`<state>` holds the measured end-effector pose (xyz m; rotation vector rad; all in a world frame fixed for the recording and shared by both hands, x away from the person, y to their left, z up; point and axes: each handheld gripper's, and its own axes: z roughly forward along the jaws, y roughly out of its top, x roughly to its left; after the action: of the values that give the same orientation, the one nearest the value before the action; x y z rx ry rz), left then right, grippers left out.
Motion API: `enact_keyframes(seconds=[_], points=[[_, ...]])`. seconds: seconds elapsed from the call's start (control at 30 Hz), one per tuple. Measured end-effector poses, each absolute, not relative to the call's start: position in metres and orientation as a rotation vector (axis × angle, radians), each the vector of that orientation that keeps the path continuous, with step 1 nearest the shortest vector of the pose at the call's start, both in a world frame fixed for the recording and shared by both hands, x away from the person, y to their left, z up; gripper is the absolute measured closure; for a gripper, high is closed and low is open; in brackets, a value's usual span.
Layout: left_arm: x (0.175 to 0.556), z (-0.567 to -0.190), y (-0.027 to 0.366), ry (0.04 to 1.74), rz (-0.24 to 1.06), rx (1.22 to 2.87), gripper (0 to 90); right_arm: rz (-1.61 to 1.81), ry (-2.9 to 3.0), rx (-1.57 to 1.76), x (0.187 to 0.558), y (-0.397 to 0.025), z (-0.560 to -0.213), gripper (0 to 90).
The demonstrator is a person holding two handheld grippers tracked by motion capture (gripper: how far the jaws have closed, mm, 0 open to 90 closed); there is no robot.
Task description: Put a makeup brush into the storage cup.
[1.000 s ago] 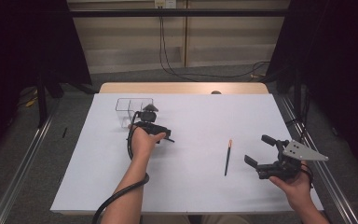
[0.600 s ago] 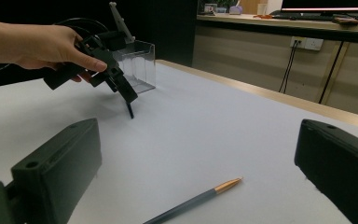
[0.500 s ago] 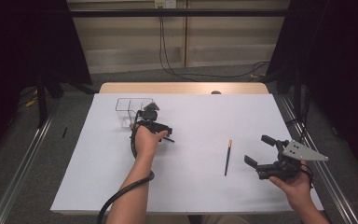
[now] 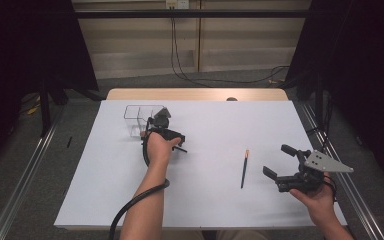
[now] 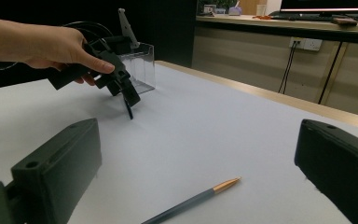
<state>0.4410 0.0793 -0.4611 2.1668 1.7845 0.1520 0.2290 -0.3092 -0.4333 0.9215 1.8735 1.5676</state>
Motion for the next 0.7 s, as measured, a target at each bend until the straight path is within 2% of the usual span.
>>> enact_keyframes(seconds=[0.13,0.47,0.7], points=[[0.444,-0.459,0.078,1.813,0.13,2.182,2.4,1.569,1.872,0.922,0.229,-0.309,-0.433,0.0],[0.444,-0.462,0.07,1.819,0.187,2.251,2.6,1.57,1.869,0.926,0.229,-0.31,-0.434,0.1],[0.443,-0.462,0.069,1.82,0.217,2.275,6.3,1.57,1.869,0.925,0.229,-0.309,-0.433,0.2]])
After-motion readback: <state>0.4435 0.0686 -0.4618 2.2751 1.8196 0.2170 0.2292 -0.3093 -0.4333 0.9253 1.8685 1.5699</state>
